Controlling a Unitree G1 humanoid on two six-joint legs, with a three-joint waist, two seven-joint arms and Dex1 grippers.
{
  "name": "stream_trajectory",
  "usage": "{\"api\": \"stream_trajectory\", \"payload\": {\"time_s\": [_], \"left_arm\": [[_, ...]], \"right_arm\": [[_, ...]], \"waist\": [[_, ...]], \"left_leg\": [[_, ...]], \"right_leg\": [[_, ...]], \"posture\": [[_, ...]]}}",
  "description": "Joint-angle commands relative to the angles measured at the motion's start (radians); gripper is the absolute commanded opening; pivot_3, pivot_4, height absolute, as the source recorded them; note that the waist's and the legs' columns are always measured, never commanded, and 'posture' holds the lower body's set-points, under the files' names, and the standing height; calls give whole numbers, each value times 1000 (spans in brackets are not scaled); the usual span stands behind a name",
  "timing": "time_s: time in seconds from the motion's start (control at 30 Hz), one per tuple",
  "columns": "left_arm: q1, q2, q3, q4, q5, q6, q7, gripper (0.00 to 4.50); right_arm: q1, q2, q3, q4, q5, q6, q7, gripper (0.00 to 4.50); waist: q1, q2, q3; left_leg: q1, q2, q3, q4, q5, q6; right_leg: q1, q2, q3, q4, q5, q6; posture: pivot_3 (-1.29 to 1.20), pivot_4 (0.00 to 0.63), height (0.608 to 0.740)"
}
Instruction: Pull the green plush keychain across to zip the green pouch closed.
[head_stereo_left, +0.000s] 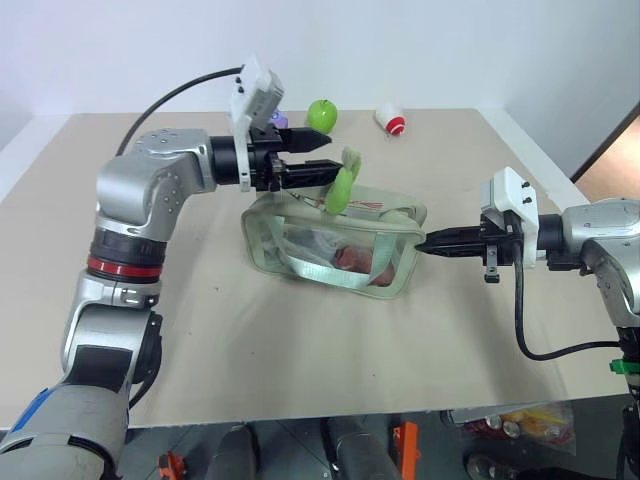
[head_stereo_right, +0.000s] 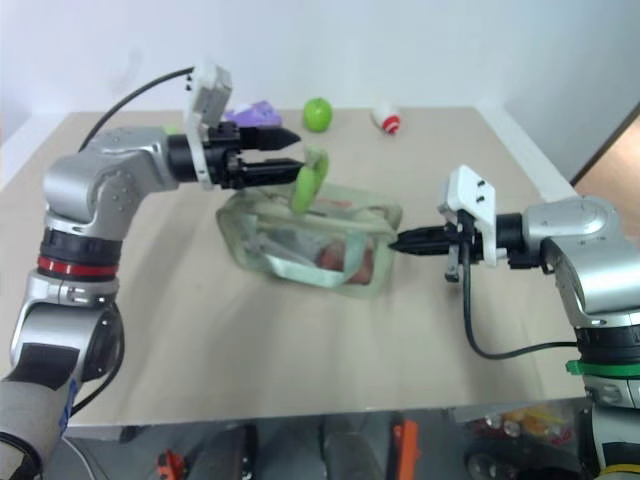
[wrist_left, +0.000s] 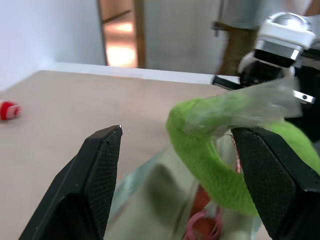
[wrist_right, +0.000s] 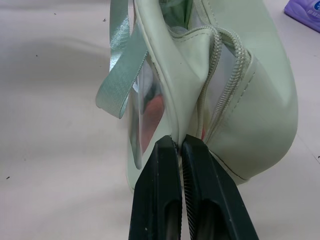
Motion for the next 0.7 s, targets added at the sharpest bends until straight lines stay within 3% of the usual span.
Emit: {"api": "stream_trajectory", "payload": {"time_s": [0.03,0.43,0.7], "left_arm": [[32,159,14,-39,58,-54,-79,3629],[167,309,141,-164,-85,96,-134,3629],[371,405,123,-99,-14,-25,-213,3629]], "right_arm": [[-35,3,-15,-4,11,-14,6,0],[-49,20,-1,9,4,-22,15,0],[-49,23,0,10,3,-24,18,0]], "waist": [[-10,1,0],[-9,2,1],[-7,3,1]], "left_leg": [[0,0,0,0,0,0],[0,1,0,-1,0,0],[0,1,-1,0,0,0]], "right_leg": [[0,0,0,0,0,0],[0,0,-1,1,-1,-2],[0,0,-1,2,-3,-6]], "posture": [[0,150,740],[0,150,740],[0,150,740]]}}
